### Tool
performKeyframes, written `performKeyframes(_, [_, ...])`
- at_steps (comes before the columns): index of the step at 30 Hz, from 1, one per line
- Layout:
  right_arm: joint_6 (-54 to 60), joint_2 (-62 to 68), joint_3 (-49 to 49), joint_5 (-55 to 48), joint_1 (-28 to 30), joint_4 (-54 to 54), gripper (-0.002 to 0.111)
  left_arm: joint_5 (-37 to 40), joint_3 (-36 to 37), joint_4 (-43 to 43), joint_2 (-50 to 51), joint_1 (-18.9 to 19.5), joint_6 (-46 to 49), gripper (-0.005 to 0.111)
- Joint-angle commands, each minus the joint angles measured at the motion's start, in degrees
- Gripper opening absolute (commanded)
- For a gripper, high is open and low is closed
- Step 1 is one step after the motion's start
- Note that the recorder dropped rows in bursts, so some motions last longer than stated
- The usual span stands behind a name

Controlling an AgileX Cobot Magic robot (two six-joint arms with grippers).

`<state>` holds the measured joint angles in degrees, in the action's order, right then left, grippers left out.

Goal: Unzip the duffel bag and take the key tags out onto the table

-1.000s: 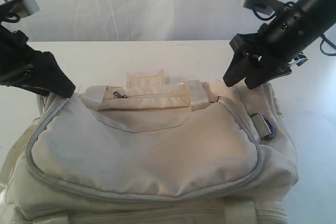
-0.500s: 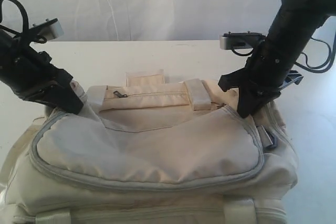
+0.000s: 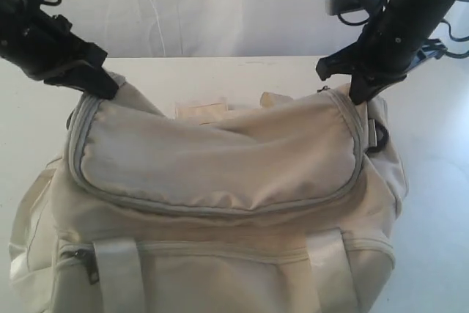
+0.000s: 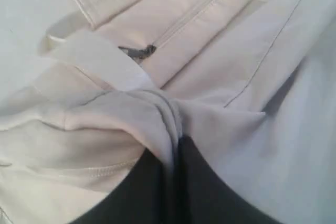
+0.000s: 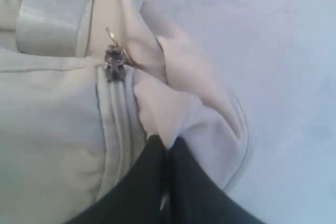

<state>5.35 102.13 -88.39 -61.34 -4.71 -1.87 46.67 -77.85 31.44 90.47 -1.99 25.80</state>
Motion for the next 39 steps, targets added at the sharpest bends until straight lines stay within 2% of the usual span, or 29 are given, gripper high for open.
performKeyframes(1, [-1.7,-0.9,-2.3,4.5,0.2,4.2,0.000,-1.8,-5.9,1.3,0.3,-0.1,-0.3,0.000])
performKeyframes(8, [-3.2,-1.0,-2.3,2.7,0.2,4.2,0.000,-6.9,-6.4,-0.3,2.7,-0.1,-0.1,0.000])
performKeyframes(14, [-4.6,-0.3,-2.2,1.4,0.2,2.3,0.000,-0.6,-6.4,-2.1,5.7,-0.1,-0.1,0.000])
performKeyframes(17, [-1.5,0.4,-2.2,1.4,0.2,0.2,0.001,0.3,-6.4,-2.1,6.2,-0.1,-0.1,0.001])
performKeyframes(20, [2.3,0.5,-2.2,1.4,0.2,-5.2,0.010,1.6,-6.4,-2.1,6.2,-0.1,-0.3,0.015])
performKeyframes(25, [3.3,0.5,-2.2,1.1,0.2,-6.7,0.043,6.6,-8.7,-2.3,6.1,-0.1,-0.3,0.056])
performKeyframes(28, [3.3,-0.7,-2.3,1.0,0.2,-5.2,0.057,9.4,-13.0,-2.3,6.1,-0.1,-0.4,0.070])
performKeyframes(33, [3.4,-5.1,-2.3,0.9,0.2,-2.7,0.059,11.6,-22.0,1.4,6.2,-0.5,-0.5,0.071])
performKeyframes(39, [3.3,-10.7,-2.3,-1.6,0.2,-2.9,0.059,10.1,-30.0,5.9,12.3,-7.2,-0.5,0.071])
